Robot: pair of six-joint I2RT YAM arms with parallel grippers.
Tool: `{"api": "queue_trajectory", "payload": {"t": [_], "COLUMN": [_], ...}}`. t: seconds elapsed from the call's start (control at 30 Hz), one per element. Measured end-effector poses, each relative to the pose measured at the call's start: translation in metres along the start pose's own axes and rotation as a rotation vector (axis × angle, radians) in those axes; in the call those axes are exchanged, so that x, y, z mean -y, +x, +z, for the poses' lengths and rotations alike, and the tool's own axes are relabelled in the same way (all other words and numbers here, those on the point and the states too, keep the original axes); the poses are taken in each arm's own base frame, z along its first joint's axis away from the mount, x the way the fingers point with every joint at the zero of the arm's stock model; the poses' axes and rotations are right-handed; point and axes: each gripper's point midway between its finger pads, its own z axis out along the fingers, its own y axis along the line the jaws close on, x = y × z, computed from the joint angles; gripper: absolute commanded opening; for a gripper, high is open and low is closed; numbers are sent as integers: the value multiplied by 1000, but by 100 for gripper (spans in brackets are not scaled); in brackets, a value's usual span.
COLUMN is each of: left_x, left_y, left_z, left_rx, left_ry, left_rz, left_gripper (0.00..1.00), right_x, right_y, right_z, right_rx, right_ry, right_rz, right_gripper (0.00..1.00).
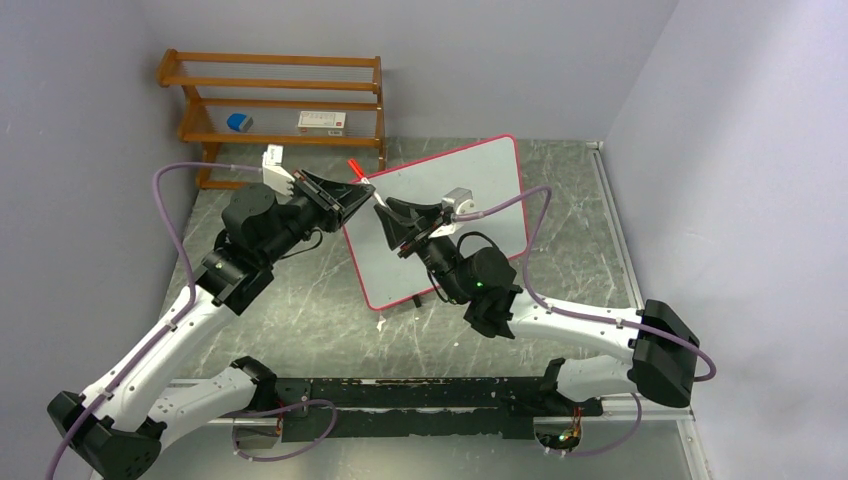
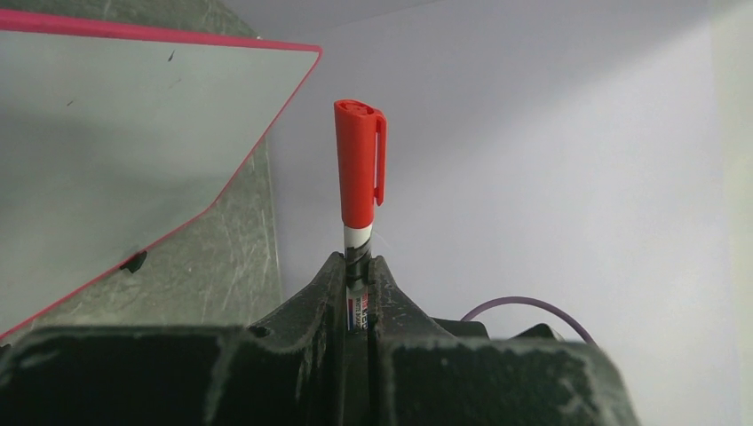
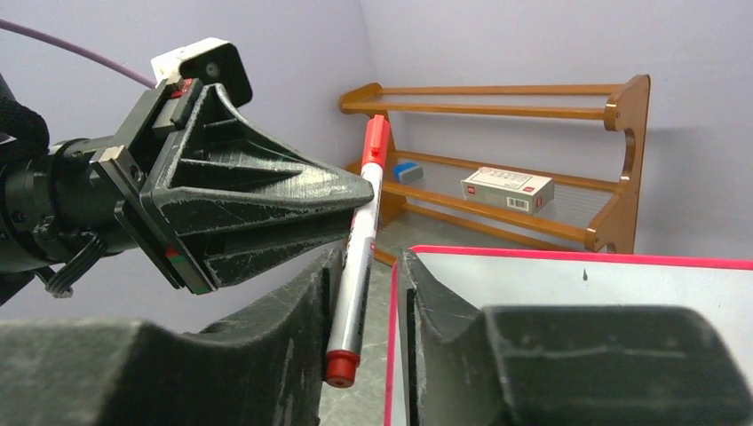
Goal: Write a sentence on the whiteboard
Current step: Open the whiteboard marker at the center of the board.
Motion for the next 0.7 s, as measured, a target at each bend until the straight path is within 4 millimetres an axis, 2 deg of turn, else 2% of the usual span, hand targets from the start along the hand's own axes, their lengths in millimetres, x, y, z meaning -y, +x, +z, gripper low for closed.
{"api": "queue_trajectory", "payload": {"t": [0.17,0.3,0.37,0.47,0.6,0.7], "left_x": [-4,-3,-4,-4,-10,-17], "left_y": [3,3,3,2,3,0], "left_z": [1,1,1,1,1,0], "left_rx": [-7,-7,-4,-1,-2,9], "left_ry": [-8,-6,-7,-10,-30,-56], "left_rz": [-9,-10,-10,-6,38,111], "left_gripper": [5,5,6,21,51,73], "right_x": [0,0,1,2,5,17], "right_y": [-1,-1,-1,0,0,-5], "right_z": [0,0,1,1,-1,-4], "right_rx": [3,3,3,-2,-31,-55], "right_ry": [0,-5,-5,-10,-32,-34], "right_rz": [0,0,-3,-5,-5,-2], "right_gripper": [21,3,0,0,0,0]}}
